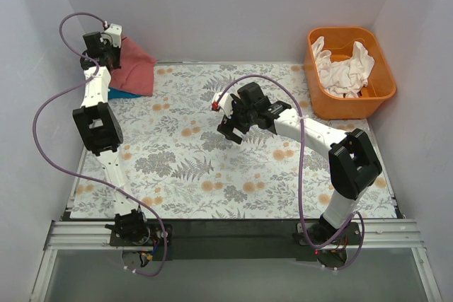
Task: Fold and stack the t-shirts
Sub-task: Neatly place the folded tshirt to the corner, then reset both grippers
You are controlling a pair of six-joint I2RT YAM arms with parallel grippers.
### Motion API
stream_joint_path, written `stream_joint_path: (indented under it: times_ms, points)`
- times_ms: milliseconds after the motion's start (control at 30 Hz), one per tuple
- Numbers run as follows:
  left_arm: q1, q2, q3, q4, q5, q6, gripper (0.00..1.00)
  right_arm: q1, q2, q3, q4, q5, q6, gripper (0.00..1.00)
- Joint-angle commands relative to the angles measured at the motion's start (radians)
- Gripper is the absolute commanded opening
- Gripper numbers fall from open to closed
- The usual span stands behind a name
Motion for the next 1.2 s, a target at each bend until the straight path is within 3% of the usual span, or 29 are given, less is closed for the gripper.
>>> stream_joint_path:
  times_ms: [0, 67, 100, 200, 233, 300, 333, 567, 867, 1167]
  points:
    - [0.018, 0.005, 0.05, 0.067, -0.062, 0.046, 0.07, 0.004, 0.007, 0.047, -0.007, 0.002, -0.003, 0.98]
    - [0.021, 0.015, 0.049, 0.087, -0.078, 0.069, 0.11, 0.004, 0.008, 0.045, -0.008, -0.001, -0.001, 0.98]
    - [0.023, 0.022, 0.047, 0.122, -0.094, 0.076, 0.21, 0.004, 0.008, 0.045, -0.01, -0.003, 0.0, 0.98]
    - [0.029, 0.057, 0.067, 0.177, -0.136, 0.096, 0.37, 0.004, 0.011, 0.048, -0.014, -0.006, 0.0, 0.98]
    - [0.032, 0.075, 0.093, 0.186, -0.14, 0.098, 0.5, 0.002, 0.011, 0.05, -0.014, -0.008, 0.0, 0.99]
    - [0.039, 0.087, 0.122, 0.208, -0.151, 0.092, 0.64, 0.004, 0.008, 0.051, -0.017, -0.004, 0.002, 0.98]
    - [0.043, 0.088, 0.138, 0.217, -0.151, 0.089, 0.8, 0.004, 0.008, 0.051, -0.017, -0.006, 0.002, 0.98]
    - [0.049, -0.038, 0.061, 0.22, -0.041, 0.012, 0.82, 0.004, -0.003, 0.042, -0.016, -0.008, 0.011, 0.98]
    - [-0.045, -0.195, 0.009, -0.197, 0.129, -0.143, 0.85, -0.031, -0.01, 0.071, -0.005, -0.026, 0.072, 0.98]
    - [-0.365, -0.466, -0.417, -0.332, 0.116, -0.269, 0.87, -0.168, -0.101, 0.045, -0.036, -0.06, 0.127, 0.98]
